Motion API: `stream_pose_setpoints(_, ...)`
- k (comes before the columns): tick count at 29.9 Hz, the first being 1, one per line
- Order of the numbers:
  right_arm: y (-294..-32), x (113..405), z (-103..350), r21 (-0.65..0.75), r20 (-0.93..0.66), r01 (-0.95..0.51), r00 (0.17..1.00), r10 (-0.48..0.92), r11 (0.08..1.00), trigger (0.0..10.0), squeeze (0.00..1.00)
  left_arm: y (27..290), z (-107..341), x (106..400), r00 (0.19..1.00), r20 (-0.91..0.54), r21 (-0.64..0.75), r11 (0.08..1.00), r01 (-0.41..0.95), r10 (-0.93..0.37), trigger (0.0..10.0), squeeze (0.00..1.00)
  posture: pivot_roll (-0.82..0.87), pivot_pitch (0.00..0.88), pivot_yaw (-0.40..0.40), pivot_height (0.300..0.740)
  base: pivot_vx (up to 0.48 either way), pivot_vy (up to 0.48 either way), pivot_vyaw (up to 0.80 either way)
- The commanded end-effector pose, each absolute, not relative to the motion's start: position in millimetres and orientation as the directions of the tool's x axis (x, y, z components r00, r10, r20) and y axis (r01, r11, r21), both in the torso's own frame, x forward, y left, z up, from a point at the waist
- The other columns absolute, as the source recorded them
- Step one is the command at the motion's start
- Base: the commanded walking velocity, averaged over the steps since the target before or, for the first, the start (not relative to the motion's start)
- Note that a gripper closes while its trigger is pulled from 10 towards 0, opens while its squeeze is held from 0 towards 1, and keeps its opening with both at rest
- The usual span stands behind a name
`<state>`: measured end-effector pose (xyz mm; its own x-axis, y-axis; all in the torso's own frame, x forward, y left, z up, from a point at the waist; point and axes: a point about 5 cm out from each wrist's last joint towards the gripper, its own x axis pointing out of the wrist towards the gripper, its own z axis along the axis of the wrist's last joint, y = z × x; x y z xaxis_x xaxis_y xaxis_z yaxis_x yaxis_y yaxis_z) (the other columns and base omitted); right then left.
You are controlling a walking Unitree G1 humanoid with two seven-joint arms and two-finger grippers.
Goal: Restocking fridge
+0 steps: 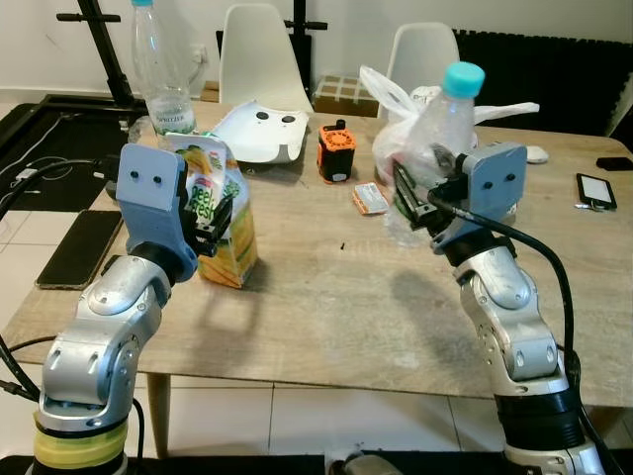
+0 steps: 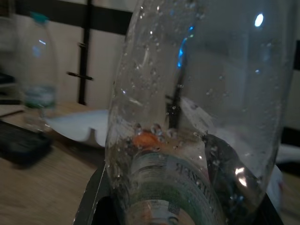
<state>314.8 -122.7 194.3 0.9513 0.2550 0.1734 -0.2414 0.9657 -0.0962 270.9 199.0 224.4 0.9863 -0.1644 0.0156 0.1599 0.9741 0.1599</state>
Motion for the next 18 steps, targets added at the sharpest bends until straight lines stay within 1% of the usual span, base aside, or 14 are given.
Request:
stream_pose_setpoints(1, -130, 315, 191, -0.091, 0.177, -0.199, 0.961, 0.212, 0.976, 10.0, 0.0, 194, 226, 273, 0.983, 0.045, 0.151, 0.974, 0.167, -0.176, 10.0, 0.0, 0.05, 0.0, -0.081, 0.74, 0.0, 0.0, 0.0)
stream_pose_setpoints(7, -134, 315, 185, -0.09, 0.168, -0.169, 0.969, 0.182, 0.982, 10.0, 0.0, 193, 231, 278, 0.982, 0.076, 0.154, 0.975, 0.159, -0.172, 10.0, 0.0, 0.05, 0.0, -0.079, 0.74, 0.0, 0.0, 0.0)
stream_pose_setpoints(9, -139, 317, 180, -0.11, 0.162, -0.109, 0.979, 0.126, 0.988, 10.0, 0.0, 191, 236, 281, 0.98, 0.096, 0.16, 0.974, 0.159, -0.176, 10.0, 0.0, 0.05, 0.0, -0.077, 0.74, 0.0, 0.0, 0.0)
stream_pose_setpoints(14, -143, 318, 179, -0.119, 0.16, -0.075, 0.983, 0.094, 0.99, 10.0, 0.0, 191, 237, 282, 0.979, 0.102, 0.165, 0.974, 0.159, -0.177, 10.0, 0.0, 0.05, 0.0, -0.073, 0.74, 0.0, 0.0, 0.0)
stream_pose_setpoints(16, -158, 322, 176, -0.105, 0.151, 0.03, 0.988, -0.014, 0.994, 10.0, 0.0, 189, 241, 286, 0.977, 0.121, 0.18, 0.972, 0.152, -0.176, 10.0, 0.0, 0.05, 0.0, -0.067, 0.74, 0.0, 0.0, 0.0)
stream_pose_setpoints(18, -162, 323, 176, -0.093, 0.152, 0.056, 0.988, -0.041, 0.994, 10.0, 0.0, 188, 243, 288, 0.976, 0.13, 0.183, 0.971, 0.152, -0.177, 10.0, 0.0, 0.05, 0.0, -0.065, 0.74, 0.0, 0.0, 0.0)
